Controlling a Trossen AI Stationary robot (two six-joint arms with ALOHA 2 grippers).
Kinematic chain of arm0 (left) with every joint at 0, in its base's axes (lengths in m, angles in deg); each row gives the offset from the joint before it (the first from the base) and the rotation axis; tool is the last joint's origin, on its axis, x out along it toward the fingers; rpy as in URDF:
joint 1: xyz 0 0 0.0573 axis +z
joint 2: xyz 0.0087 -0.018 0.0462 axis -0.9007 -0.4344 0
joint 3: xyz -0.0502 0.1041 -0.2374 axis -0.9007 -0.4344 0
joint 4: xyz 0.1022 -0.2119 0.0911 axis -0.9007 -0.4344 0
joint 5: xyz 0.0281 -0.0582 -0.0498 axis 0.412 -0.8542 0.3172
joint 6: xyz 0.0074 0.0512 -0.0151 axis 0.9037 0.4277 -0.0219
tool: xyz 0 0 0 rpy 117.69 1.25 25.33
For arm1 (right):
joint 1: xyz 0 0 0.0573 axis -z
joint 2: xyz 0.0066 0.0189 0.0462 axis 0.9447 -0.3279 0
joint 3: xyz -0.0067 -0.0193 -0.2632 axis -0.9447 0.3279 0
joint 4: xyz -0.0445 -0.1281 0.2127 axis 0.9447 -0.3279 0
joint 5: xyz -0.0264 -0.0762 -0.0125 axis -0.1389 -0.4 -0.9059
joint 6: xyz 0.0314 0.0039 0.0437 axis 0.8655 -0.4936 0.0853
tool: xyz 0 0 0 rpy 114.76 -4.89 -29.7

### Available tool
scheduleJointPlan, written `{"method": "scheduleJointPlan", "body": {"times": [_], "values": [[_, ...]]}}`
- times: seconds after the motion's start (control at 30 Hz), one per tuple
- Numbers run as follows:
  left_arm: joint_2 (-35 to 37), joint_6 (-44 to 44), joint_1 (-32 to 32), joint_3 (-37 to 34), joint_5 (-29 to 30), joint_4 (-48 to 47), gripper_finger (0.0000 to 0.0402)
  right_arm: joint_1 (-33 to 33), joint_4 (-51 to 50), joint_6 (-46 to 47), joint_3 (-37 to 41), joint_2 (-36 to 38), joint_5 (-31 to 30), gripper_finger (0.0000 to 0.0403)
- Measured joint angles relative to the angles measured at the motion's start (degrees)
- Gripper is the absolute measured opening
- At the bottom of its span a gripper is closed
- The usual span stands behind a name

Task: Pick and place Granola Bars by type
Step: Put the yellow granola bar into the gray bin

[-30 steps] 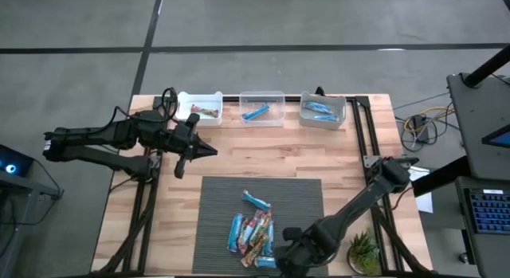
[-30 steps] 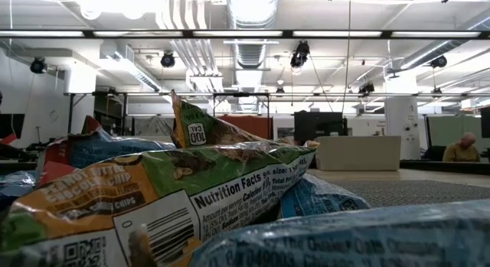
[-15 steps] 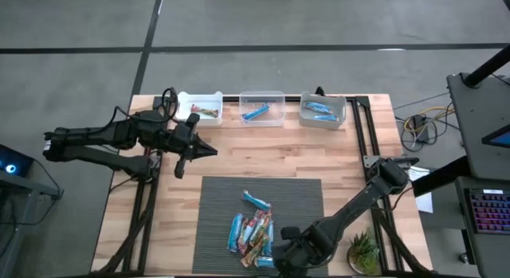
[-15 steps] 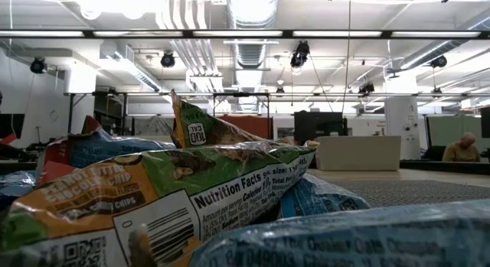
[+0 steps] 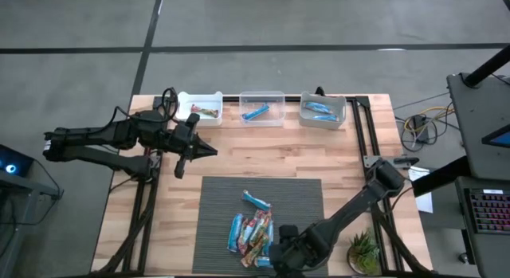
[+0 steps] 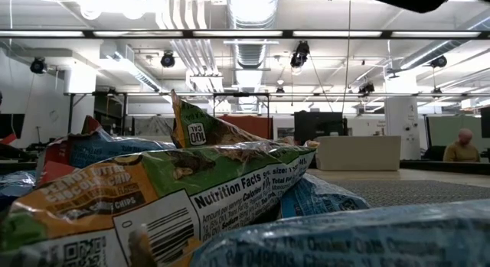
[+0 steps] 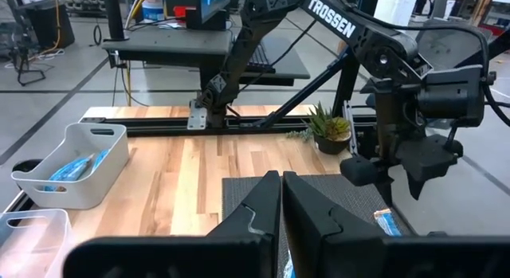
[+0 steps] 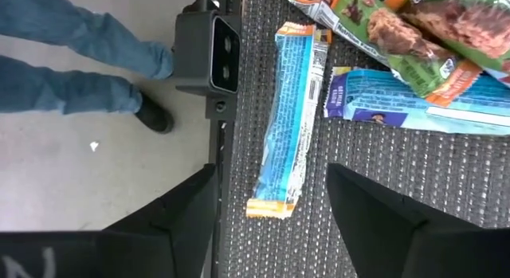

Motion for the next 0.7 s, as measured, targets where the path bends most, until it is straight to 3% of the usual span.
{"method": "scheduleJointPlan", "body": {"times": [0.7], "values": [[-0.04,-0.15,0.0,0.0,0.4,-0.15,0.0,0.0,4.22,0.76,0.04,-5.95,-1.11,0.0224]]}}
